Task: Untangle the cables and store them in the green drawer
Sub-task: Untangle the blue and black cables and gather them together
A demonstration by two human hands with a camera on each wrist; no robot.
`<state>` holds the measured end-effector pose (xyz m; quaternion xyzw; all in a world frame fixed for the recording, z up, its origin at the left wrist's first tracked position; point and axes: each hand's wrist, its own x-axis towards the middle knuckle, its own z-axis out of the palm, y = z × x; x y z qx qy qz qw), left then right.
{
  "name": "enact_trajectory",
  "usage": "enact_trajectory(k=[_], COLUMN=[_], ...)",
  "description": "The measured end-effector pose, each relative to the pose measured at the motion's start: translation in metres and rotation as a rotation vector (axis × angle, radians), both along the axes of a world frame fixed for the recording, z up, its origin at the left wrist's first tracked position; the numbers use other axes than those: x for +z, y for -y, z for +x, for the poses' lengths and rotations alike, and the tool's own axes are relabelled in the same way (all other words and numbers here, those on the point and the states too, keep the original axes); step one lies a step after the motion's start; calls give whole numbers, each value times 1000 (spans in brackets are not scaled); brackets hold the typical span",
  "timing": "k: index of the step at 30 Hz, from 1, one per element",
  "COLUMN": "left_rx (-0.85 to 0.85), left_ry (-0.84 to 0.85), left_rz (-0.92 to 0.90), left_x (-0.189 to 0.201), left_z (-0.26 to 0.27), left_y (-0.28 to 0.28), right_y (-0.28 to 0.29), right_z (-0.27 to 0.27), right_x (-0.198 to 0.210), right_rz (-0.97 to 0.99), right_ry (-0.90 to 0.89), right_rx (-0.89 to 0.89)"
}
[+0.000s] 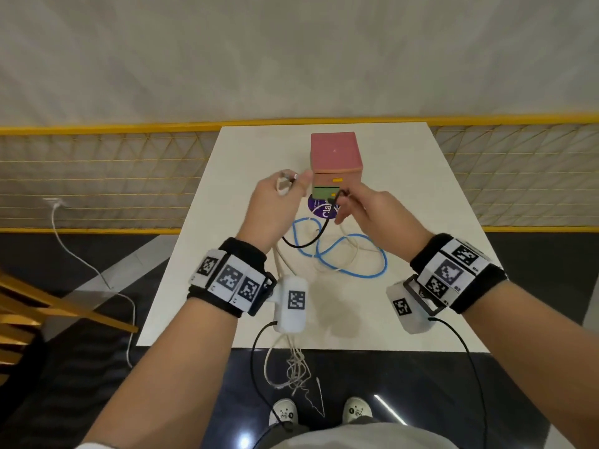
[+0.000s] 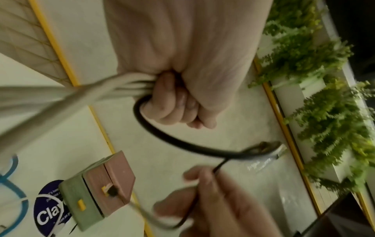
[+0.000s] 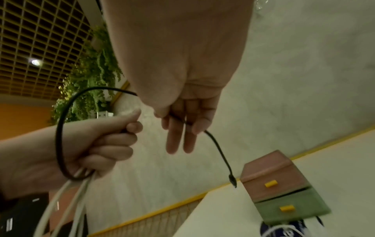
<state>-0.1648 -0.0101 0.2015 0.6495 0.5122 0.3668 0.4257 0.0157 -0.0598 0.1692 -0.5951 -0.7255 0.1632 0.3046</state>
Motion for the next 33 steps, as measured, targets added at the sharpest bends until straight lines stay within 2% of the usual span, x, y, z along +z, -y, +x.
enact_trajectory(k=[3, 6, 9, 11, 12, 15, 17, 18, 20, 22, 26, 30, 33], left_rx=[-126, -339, -333, -258, -231, -229, -223, -222, -223, -248, -298, -296, -277], left_ry=[-12, -110, -215, -192, -164, -90, -75, -65, -44, -18, 21, 173, 262], left_rz=[-68, -118, -98, -81, -81, -62, -57, -64, -109, -162, -153, -142, -119], left_x=[2, 3, -5, -8, -9, -5, -4, -5, -5, -5, 1, 6, 6], left_z=[-7, -5, -7, -12, -16, -24, -25, -25, -23, -20, -9, -9, -15], left_y=[3, 17, 15, 9, 6, 4, 6, 6, 9, 13, 24, 24, 19], right_y=[4, 1, -2, 1, 5, 20, 29, 32, 30, 24, 15, 15, 23], right_z=[0, -10, -17, -18, -19, -28, -35, -37, -38, -37, -52, -76, -84], right_x=[-14, -11, -1, 4, 4, -8, -23, -28, -32, -23, 0, -9, -23], right_rz=[-23, 60, 19, -107, -210, -561, -797, -872, -896, -796, -568, -632, -631], right_ry=[73, 14, 63, 79, 29, -53, 47, 163, 404, 440, 53, -444, -660], right_rx=[-57, -93, -109, -72, -30, 197, 384, 463, 498, 429, 387, 474, 500])
